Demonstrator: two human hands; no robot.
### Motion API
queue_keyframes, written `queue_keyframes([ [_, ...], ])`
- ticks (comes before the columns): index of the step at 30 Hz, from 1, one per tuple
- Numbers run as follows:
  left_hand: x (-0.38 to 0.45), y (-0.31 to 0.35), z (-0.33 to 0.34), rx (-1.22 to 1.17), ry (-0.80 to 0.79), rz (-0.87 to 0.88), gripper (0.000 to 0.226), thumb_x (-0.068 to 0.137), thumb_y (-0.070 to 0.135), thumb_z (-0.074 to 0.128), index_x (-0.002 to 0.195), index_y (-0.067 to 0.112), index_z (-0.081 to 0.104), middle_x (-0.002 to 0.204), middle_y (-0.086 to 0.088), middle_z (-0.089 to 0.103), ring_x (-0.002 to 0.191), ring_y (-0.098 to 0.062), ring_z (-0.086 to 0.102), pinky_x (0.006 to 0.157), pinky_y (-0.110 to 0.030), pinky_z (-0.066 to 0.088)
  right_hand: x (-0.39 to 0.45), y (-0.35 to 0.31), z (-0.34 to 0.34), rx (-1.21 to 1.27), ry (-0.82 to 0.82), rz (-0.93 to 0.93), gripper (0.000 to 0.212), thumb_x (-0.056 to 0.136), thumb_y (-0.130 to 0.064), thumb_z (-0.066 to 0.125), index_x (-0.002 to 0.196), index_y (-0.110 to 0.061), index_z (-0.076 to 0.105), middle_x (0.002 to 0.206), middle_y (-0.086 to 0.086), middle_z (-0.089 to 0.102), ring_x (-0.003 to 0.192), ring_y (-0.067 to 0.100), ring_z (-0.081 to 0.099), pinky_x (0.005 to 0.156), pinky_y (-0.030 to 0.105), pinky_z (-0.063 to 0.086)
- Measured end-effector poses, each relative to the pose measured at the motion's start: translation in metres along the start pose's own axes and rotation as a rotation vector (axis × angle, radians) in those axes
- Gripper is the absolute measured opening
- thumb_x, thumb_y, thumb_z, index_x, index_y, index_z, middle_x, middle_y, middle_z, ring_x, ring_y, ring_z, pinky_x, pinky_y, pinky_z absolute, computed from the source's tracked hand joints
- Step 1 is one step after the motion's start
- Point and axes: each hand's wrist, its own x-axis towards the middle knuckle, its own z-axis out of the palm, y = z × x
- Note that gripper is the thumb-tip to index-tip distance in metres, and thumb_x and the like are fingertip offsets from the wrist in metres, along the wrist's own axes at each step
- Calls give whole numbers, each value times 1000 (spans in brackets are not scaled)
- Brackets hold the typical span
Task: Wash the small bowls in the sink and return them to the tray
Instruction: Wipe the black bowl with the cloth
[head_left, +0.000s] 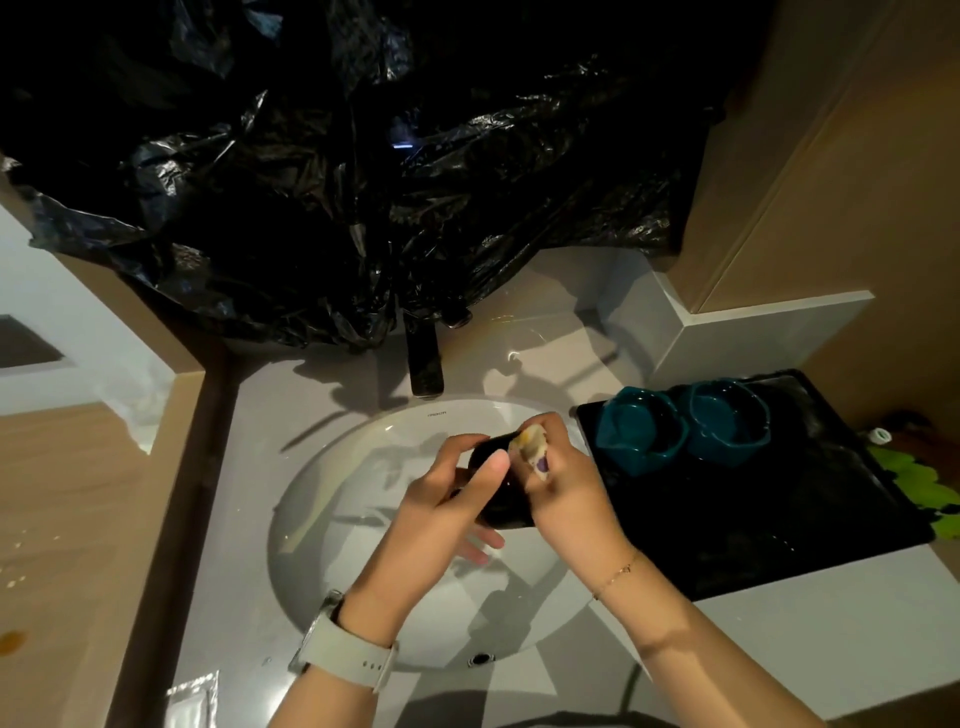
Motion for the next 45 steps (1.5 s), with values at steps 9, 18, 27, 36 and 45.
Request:
queue_keyframes([
  [9,2,-11,3,57,198,-26,21,100,30,48,116,21,60,98,-4,69,66,-22,73,55,-24,57,-6,0,-8,265,-291,199,30,93,-25,57,119,-38,50,110,-8,64,102,9,62,88,22,52],
  [18,-4,-23,18,67,269,69,19,101,25,47,114,23,60,94,-5,70,69,-21,73,57,-35,60,-7,2,7,-34,-7,189,17,88,-30,60,98,-17,64,84,0,68,77,15,65,74,33,56],
  [27,-9,-43,30,185,230,52,25,102,28,43,124,21,52,97,7,68,79,-6,70,63,-22,59,-24,20,10,-107,1,258,18,90,-19,59,107,-13,63,94,4,70,89,21,65,69,21,49],
  [36,5,-31,11,354,226,64,31,105,35,28,119,22,53,68,-2,63,42,-12,56,44,-27,47,-14,12,13,-180,35,25,24,94,-36,54,108,-18,61,84,-1,68,80,17,62,71,21,48],
  [45,6,-43,29,226,339,47,33,103,38,29,124,22,50,73,-4,67,53,-13,62,51,-29,49,-19,24,31,367,-32,462,26,95,-31,54,112,-13,59,103,6,69,99,22,65,85,32,52],
])
